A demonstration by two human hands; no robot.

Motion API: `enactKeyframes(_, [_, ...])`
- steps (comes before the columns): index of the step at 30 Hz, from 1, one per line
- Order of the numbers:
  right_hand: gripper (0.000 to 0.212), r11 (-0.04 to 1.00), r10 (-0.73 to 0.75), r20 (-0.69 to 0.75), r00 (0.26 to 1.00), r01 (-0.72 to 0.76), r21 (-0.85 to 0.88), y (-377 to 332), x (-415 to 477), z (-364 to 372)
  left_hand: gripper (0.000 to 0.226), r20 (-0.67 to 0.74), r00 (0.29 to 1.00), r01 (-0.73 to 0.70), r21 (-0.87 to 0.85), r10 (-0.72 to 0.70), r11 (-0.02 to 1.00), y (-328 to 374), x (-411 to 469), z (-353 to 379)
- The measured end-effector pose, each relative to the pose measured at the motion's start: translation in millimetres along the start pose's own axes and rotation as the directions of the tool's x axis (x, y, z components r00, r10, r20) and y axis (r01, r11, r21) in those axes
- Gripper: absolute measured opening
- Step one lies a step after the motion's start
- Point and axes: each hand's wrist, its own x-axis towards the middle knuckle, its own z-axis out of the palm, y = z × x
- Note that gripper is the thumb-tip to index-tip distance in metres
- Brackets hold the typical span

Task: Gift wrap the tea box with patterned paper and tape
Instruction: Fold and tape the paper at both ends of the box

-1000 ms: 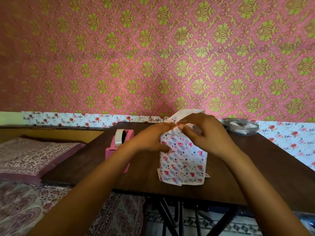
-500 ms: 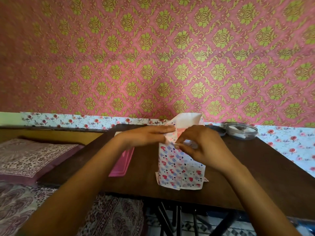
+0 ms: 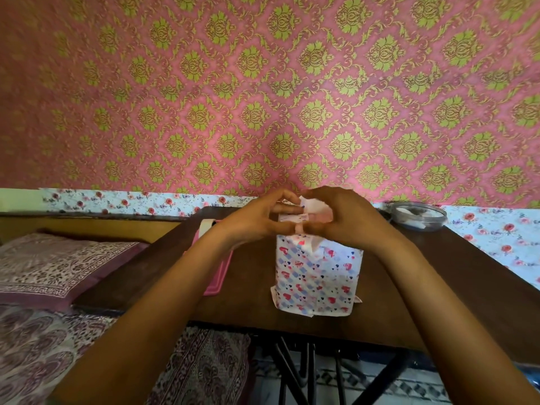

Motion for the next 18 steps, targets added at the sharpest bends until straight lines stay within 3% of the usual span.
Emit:
enactKeyframes(3, [0.054,0.998,0.039,0.126,0.991,-0.046,0.053,2,-3,7,0.047,-0.02,1.0,0.02,-0.012,-0.02,1.0,0,-1,0])
enactKeyframes(6, [0.054,0.995,0.064,0.128,0.99,-0.073,0.07,10,-11,15,0.047,-0.017,0.999,0.03,-0.035,-0.031,0.999,-1,0,0])
enactKeyframes(12, [0.056,0.995,0.063,0.083,0.995,-0.056,-0.079,17,-11,23,0.045,-0.031,0.999,0.012,-0.062,-0.014,0.998,-8,2,3])
enactKeyframes(14, [0.056,0.995,0.076,0.086,0.993,-0.07,-0.073,20,-9,24,0.046,-0.138,0.99,-0.021,-0.098,0.007,0.995,-13,-3,2])
enactKeyframes(16, [0.055,0.994,0.094,0.078,0.992,-0.09,-0.063,25,-8,25,0.036,-0.337,0.941,-0.024,-0.134,-0.023,0.991,-22,-10,-8])
enactKeyframes(18, [0.055,0.992,0.112,0.062,0.992,-0.109,-0.058,27,-7,29,0.021,-0.493,0.863,0.093,-0.057,-0.109,0.994,-32,-19,-29])
